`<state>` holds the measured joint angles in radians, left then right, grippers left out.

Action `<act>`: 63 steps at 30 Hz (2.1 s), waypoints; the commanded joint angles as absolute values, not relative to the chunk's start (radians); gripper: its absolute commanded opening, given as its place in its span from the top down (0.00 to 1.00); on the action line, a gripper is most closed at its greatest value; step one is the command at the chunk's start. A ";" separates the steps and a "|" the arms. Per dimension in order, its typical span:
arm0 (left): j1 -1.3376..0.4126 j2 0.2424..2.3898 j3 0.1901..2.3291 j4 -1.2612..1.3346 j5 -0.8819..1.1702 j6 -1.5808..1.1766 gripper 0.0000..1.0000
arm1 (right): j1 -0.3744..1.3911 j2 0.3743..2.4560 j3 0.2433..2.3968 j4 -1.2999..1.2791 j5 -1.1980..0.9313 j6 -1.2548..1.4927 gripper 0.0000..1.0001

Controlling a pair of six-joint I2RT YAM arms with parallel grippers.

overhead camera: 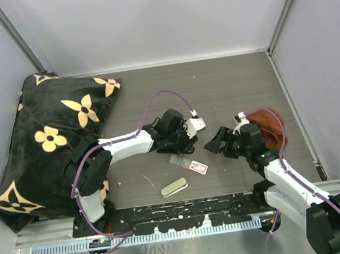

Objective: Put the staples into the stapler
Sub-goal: Open the stapler at the center of the board.

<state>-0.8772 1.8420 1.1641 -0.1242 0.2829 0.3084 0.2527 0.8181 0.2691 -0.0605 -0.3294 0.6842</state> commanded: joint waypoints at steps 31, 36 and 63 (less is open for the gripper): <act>-0.876 1.485 1.039 0.063 0.330 0.261 1.00 | 0.249 0.969 0.421 0.136 -0.572 0.882 0.37; -0.876 1.447 1.036 0.062 0.356 0.249 1.00 | 0.250 0.995 0.439 0.187 -0.626 0.913 0.44; -0.877 1.434 1.047 0.097 0.450 0.193 1.00 | 0.277 1.077 0.438 0.291 -0.699 0.959 0.66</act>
<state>-0.8768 1.4689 1.0199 -0.0242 0.4110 0.2070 0.2626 1.0660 0.4007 0.2287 -0.6724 0.9508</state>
